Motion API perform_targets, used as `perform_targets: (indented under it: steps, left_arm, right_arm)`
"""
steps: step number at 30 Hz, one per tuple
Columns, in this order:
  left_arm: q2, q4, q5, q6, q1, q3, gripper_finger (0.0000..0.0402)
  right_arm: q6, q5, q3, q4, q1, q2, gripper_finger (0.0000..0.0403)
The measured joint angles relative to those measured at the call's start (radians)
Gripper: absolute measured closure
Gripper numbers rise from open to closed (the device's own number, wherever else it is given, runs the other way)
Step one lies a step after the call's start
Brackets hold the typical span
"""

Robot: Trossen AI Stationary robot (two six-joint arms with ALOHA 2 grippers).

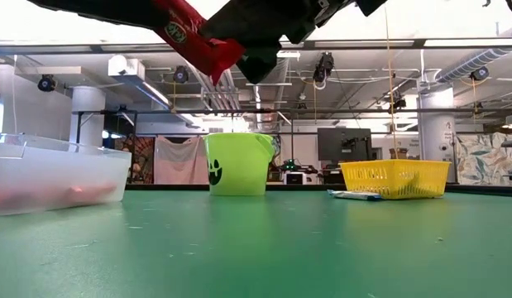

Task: Sort candy by brand, put in halloween buckets
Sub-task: Put the red chocolate bar into the transparent bin

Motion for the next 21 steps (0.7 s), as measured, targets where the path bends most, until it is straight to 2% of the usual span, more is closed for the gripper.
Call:
perform_targets:
  steps: [4,9,12,16,21]
  left_arm:
    - [-0.001,-0.002,-0.002,-0.004,0.001,0.000,0.0382]
    - [-0.001,-0.020,-0.001,-0.006,0.001,0.011,0.0387]
    - [-0.002,-0.092,-0.001,-0.021,0.000,0.045,0.0387]
    - [-0.002,-0.363,0.012,-0.115,-0.002,0.150,0.0387]
    - [-0.003,-0.828,0.139,-0.321,-0.015,0.304,0.0388]
  right_arm:
    - [0.026,0.024,0.000,-0.001,0.000,0.000,0.0359]
    - [0.054,0.032,0.007,-0.010,-0.002,0.000,0.0301]
    - [0.062,0.036,0.014,-0.013,-0.007,0.000,0.0264]
    - [0.063,0.039,0.040,-0.058,-0.018,-0.003,0.0228]
    - [0.065,0.038,0.073,-0.107,-0.038,-0.004,0.0202]
